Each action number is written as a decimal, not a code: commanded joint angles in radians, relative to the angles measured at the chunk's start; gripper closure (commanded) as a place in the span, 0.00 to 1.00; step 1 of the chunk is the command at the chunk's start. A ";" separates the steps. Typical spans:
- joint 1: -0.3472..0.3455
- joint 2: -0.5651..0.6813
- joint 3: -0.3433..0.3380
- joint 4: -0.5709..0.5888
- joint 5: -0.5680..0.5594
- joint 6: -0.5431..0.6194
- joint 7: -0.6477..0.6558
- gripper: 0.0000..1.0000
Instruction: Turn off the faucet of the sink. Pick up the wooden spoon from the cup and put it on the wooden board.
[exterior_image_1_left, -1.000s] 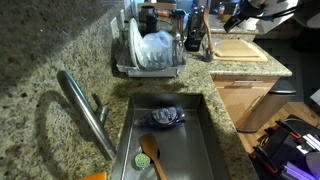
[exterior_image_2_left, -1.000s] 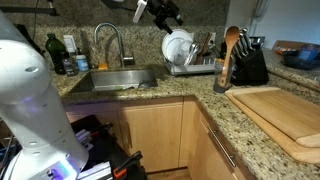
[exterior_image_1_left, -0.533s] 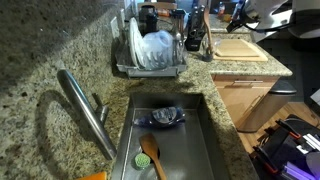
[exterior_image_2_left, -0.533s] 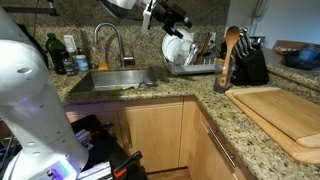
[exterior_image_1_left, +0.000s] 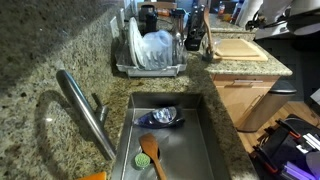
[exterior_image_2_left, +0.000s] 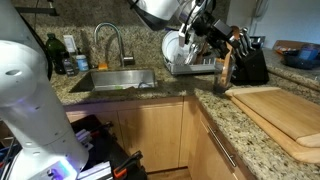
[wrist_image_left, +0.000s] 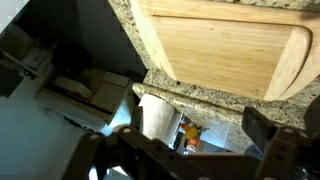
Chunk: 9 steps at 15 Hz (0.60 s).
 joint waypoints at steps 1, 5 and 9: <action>0.005 0.009 -0.017 0.020 0.035 0.016 -0.012 0.00; 0.011 0.008 -0.022 0.019 0.024 0.095 -0.042 0.00; -0.008 0.162 -0.052 0.123 -0.041 0.436 -0.004 0.00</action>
